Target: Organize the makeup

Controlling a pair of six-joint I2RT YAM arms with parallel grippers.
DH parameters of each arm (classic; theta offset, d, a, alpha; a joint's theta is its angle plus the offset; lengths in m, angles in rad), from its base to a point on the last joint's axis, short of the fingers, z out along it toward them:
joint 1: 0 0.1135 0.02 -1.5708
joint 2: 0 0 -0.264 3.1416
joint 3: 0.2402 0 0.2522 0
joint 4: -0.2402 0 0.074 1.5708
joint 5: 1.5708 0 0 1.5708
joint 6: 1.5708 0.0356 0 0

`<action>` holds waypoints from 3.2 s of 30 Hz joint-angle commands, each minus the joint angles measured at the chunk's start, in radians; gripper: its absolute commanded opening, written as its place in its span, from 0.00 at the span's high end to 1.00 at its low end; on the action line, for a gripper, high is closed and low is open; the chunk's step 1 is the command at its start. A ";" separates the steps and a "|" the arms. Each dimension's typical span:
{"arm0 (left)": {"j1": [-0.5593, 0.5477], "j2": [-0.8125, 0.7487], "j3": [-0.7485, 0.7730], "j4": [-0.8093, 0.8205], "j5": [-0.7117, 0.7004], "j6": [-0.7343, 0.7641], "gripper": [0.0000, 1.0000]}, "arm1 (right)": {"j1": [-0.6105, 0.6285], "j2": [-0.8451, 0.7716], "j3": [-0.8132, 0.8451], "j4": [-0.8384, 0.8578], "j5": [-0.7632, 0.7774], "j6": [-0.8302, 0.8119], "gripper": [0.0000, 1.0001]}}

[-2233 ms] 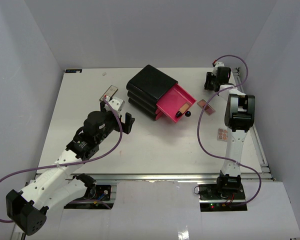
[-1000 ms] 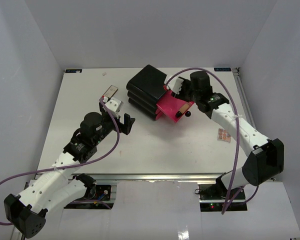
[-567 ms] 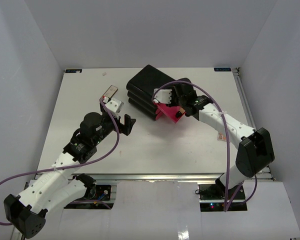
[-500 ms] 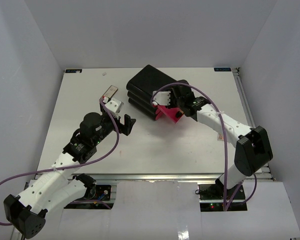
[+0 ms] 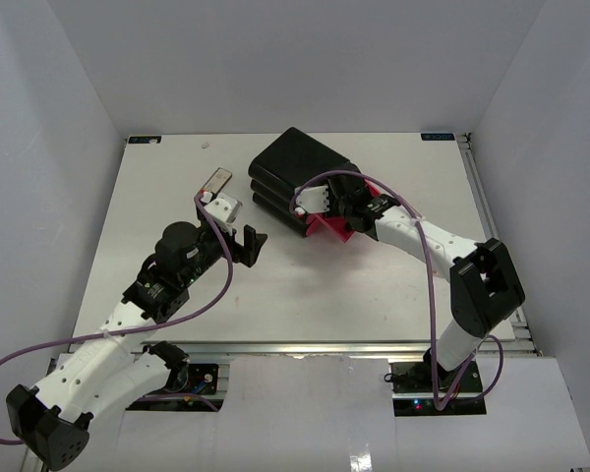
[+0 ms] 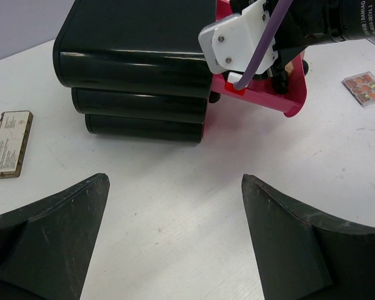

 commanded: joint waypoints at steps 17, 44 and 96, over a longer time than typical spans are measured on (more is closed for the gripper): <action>0.007 -0.018 0.005 0.008 0.011 0.003 0.02 | 0.020 -0.140 -0.016 -0.005 -0.031 0.035 0.21; 0.007 -0.005 0.000 0.013 0.030 0.002 0.02 | -0.598 -0.427 -0.504 0.188 -0.788 1.438 0.92; 0.022 0.028 -0.004 0.013 0.014 0.040 0.02 | -0.437 0.180 0.028 0.662 -1.115 2.006 0.92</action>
